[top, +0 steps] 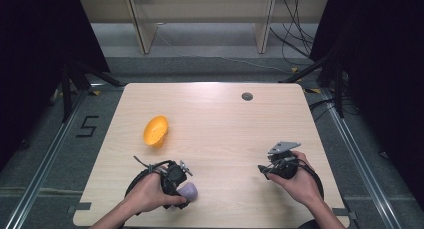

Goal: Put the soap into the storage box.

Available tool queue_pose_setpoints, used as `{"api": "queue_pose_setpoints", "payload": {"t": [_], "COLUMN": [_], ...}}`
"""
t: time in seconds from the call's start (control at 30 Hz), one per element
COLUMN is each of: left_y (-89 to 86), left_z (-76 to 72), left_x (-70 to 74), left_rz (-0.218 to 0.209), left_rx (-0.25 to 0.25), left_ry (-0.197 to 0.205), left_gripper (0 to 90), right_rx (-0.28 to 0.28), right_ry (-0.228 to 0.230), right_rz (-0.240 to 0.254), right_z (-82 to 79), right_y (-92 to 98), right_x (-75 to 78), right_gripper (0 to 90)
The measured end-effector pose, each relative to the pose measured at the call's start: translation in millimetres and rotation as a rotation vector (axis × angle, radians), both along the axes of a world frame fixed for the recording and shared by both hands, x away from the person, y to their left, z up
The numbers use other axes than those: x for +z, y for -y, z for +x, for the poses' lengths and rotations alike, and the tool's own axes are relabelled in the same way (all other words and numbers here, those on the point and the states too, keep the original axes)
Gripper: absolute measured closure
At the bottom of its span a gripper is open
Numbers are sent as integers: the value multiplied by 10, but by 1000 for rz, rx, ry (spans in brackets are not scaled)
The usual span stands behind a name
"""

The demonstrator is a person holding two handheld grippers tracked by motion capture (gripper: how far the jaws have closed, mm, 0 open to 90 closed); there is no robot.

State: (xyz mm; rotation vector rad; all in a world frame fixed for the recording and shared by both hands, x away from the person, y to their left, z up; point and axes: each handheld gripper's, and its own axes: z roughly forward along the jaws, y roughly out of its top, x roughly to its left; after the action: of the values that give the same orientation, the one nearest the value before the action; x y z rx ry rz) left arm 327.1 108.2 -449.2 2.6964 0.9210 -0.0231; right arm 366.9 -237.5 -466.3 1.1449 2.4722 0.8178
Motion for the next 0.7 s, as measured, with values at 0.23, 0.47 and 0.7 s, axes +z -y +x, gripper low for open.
{"api": "queue_pose_setpoints", "payload": {"t": [0.23,0.47,0.7], "left_y": [79,149,209], "left_z": [51,120,209], "left_x": [-51,-133,-187], "left_rz": [58,111,160], "left_rx": [0,-15,-58], "left_ry": [5,-20,-56], "left_gripper": [319,344,364], "right_rx": [-5,-7,-5], "right_ry": [15,-14,-17], "right_rz": [11,6,6], "right_z": [4,-5,-6], "right_y": [-6,-6,-6], "right_x": [-23,4,3], "right_gripper": [468,468,468]}}
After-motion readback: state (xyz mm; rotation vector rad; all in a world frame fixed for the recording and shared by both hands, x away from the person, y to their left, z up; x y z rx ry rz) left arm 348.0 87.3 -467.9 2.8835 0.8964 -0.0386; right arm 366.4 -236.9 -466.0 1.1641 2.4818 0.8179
